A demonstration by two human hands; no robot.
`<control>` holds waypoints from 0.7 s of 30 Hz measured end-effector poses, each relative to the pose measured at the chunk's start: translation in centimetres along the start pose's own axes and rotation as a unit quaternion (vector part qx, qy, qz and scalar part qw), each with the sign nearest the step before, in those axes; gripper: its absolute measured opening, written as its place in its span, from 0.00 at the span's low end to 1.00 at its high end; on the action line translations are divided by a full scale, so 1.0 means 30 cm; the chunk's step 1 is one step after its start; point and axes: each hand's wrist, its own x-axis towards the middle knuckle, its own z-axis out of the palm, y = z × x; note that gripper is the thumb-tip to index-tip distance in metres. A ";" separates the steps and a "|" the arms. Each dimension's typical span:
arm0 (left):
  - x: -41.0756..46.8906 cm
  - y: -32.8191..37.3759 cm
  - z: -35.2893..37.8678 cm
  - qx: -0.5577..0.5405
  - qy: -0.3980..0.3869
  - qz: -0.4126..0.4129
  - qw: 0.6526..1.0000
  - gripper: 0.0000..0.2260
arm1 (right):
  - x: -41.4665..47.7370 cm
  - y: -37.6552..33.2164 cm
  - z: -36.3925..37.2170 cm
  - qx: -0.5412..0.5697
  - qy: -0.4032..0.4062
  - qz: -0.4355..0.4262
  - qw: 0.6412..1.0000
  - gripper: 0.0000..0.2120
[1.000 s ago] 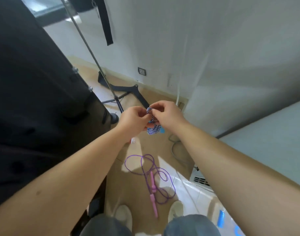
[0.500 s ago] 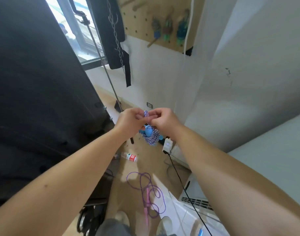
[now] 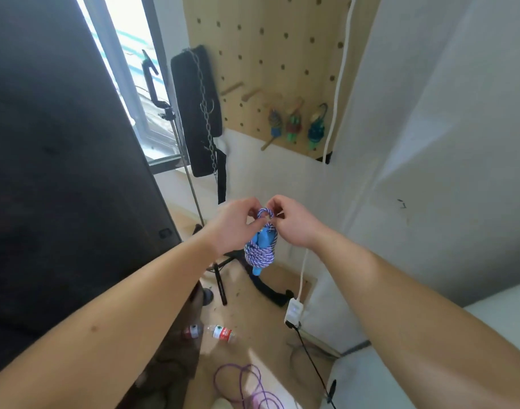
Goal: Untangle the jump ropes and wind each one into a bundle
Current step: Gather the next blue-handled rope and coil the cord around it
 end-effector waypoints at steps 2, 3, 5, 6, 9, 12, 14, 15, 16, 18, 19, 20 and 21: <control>0.059 -0.022 -0.037 -0.020 -0.007 0.009 1.000 0.06 | 0.055 -0.037 -0.022 -0.010 0.014 -0.010 1.000 0.07; 0.086 -0.032 -0.050 -0.031 -0.012 0.007 0.999 0.05 | 0.078 -0.053 -0.032 -0.016 0.019 -0.013 1.000 0.07; 0.136 -0.049 -0.072 -0.050 -0.014 0.011 0.999 0.05 | 0.114 -0.082 -0.048 -0.027 0.033 -0.011 0.999 0.06; 0.158 -0.055 -0.079 -0.064 -0.014 0.016 0.998 0.05 | 0.128 -0.092 -0.052 -0.030 0.044 -0.009 0.999 0.06; 0.207 -0.055 -0.100 -0.101 -0.010 0.014 0.995 0.05 | 0.162 -0.107 -0.053 -0.039 0.076 -0.004 0.996 0.04; 0.252 -0.058 -0.118 -0.119 0.000 0.001 0.993 0.06 | 0.198 -0.116 -0.069 -0.051 0.099 0.000 0.994 0.02; 0.287 -0.068 -0.133 -0.090 0.023 0.007 0.996 0.05 | 0.227 -0.125 -0.083 -0.051 0.093 -0.003 0.994 0.02; 0.304 -0.075 -0.141 -0.057 0.037 0.019 0.997 0.05 | 0.242 -0.129 -0.089 -0.050 0.088 -0.007 0.995 0.03; 0.320 -0.083 -0.149 -0.023 0.046 0.034 0.998 0.05 | 0.256 -0.133 -0.093 -0.048 0.083 -0.010 0.995 0.04; 0.353 -0.095 -0.164 -0.001 0.039 0.053 0.998 0.05 | 0.289 -0.134 -0.099 -0.044 0.075 -0.015 0.996 0.05; 0.370 -0.101 -0.173 -0.017 0.027 0.051 0.998 0.05 | 0.307 -0.132 -0.102 -0.042 0.071 -0.017 0.996 0.05; 0.385 -0.108 -0.182 -0.038 0.014 0.043 0.998 0.06 | 0.326 -0.132 -0.104 -0.042 0.068 -0.020 0.997 0.04; 0.402 -0.120 -0.188 -0.053 0.003 0.035 0.998 0.06 | 0.349 -0.130 -0.105 -0.041 0.067 -0.023 0.997 0.04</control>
